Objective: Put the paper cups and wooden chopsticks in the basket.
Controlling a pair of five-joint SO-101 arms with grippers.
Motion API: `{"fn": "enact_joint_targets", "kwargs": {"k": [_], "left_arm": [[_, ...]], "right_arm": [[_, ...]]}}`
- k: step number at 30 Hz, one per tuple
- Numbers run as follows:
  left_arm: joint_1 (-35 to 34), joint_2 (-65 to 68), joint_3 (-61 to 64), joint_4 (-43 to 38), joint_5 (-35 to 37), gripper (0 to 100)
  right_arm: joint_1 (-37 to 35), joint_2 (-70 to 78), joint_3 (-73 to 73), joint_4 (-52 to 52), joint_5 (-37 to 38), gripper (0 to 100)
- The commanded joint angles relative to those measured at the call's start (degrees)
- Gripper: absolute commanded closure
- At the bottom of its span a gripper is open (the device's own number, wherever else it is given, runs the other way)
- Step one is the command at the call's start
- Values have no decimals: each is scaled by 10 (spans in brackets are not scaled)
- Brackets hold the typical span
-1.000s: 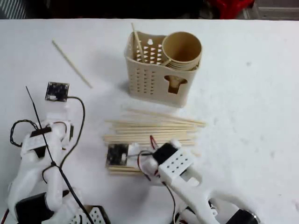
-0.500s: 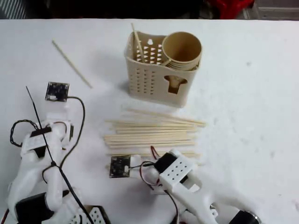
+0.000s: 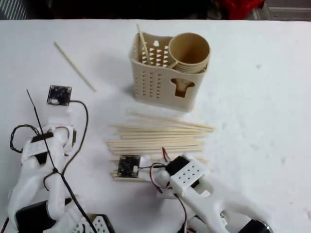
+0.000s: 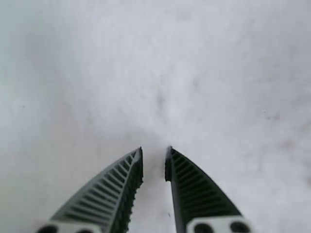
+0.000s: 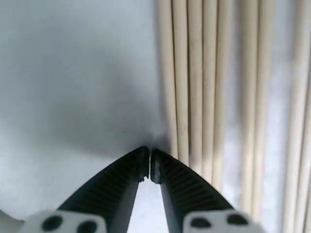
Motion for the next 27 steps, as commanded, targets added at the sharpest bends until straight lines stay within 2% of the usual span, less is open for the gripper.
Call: {"fn": "enact_joint_targets", "kwargs": {"k": [1,9,16,22,27], "left_arm": [[14,-14,-1,-13,-7,902],[14,-14,-1,-13,-7,902],[14,-14,-1,-13,-7,902],[14,-14,-1,-13,-7,902],[14,-14,-1,-13,-7,902]], "right_arm": [[21,-10,-25,5,4,954],[19,-8,-78,29,7,954],[19,47,-89,-24,8,954],[75,210,-173,-55,8,954],[115,258,-251,-43,8,954]]}}
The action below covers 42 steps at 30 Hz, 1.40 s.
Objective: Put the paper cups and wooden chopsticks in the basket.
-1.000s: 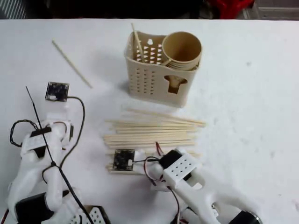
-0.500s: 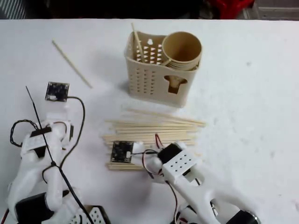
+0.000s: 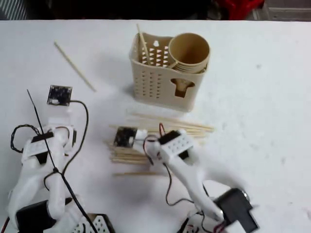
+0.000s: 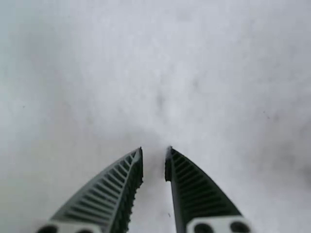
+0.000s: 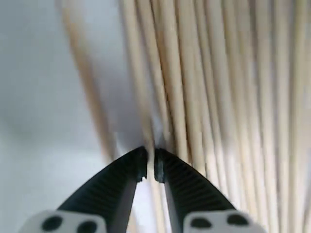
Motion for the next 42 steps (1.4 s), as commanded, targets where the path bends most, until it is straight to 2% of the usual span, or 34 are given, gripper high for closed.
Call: {"fn": "enact_joint_targets", "kwargs": {"k": [1,16,20,23,31,35,42], "left_arm": [[14,-14,-1,-13,-7,902],[14,-14,-1,-13,-7,902],[14,-14,-1,-13,-7,902],[14,-14,-1,-13,-7,902],[14,-14,-1,-13,-7,902],[14,-14,-1,-13,-7,902],[14,-14,-1,-13,-7,902]], "right_arm": [[46,30,-70,-6,6,954],[52,23,-127,-3,6,954],[36,7,-127,58,6,954],[15,-50,-97,91,5,954],[-59,-216,51,91,6,949],[-80,-188,72,69,6,947],[-78,-83,75,2,6,861]]}}
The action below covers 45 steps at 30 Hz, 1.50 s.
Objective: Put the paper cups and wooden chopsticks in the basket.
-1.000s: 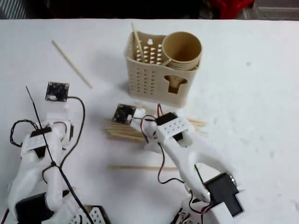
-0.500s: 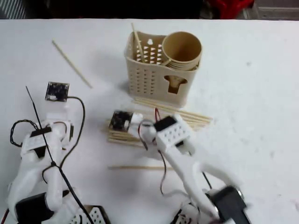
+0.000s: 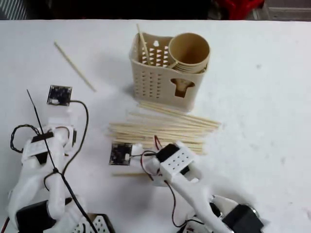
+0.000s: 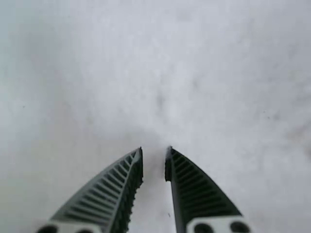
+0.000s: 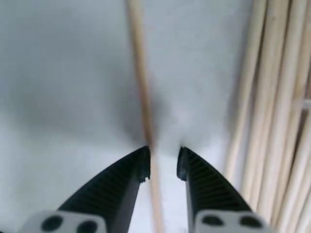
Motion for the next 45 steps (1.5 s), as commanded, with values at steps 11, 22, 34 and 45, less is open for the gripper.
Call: {"fn": "enact_joint_targets", "kwargs": {"k": [11,22,34,45], "left_arm": [[14,-14,-1,-13,-7,902],[14,-14,-1,-13,-7,902],[14,-14,-1,-13,-7,902],[14,-14,-1,-13,-7,902]], "right_arm": [[-1,51,-15,-30,4,982],[64,-71,-175,131,0,981],[129,-228,-387,96,-164,981],[139,13,-662,-136,-283,979]]}}
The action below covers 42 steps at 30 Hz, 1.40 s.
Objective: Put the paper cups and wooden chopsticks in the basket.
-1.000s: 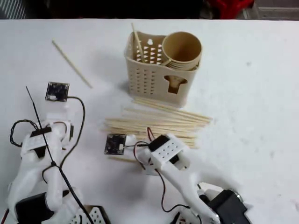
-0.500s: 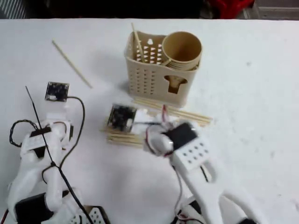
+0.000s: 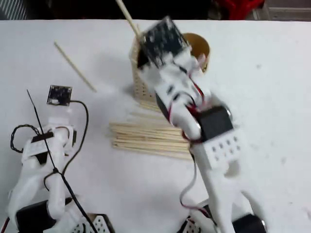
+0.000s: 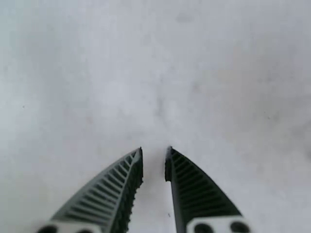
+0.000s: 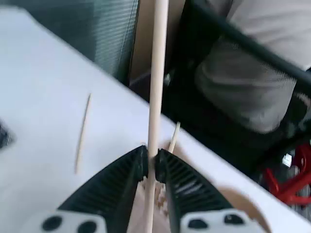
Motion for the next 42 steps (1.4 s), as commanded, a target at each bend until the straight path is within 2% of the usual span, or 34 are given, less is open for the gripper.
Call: {"fn": "enact_joint_targets", "kwargs": {"k": [1,5,18,24,30,33,35,42], "left_arm": [[14,-14,-1,-13,-7,902],[14,-14,-1,-13,-7,902],[14,-14,-1,-13,-7,902],[14,-14,-1,-13,-7,902],[14,-14,-1,-13,-7,902],[14,-14,-1,-13,-7,902],[14,-14,-1,-13,-7,902],[14,-14,-1,-13,-7,902]], "right_arm": [[1,90,-108,-127,-13,978],[5,144,-134,-199,-13,978],[7,168,-55,-254,-17,975],[7,137,-6,-276,-16,830],[7,86,41,-266,-16,900],[2,43,82,-226,-17,933],[6,2,117,-163,-17,944],[0,-177,227,26,-1,928]]}}
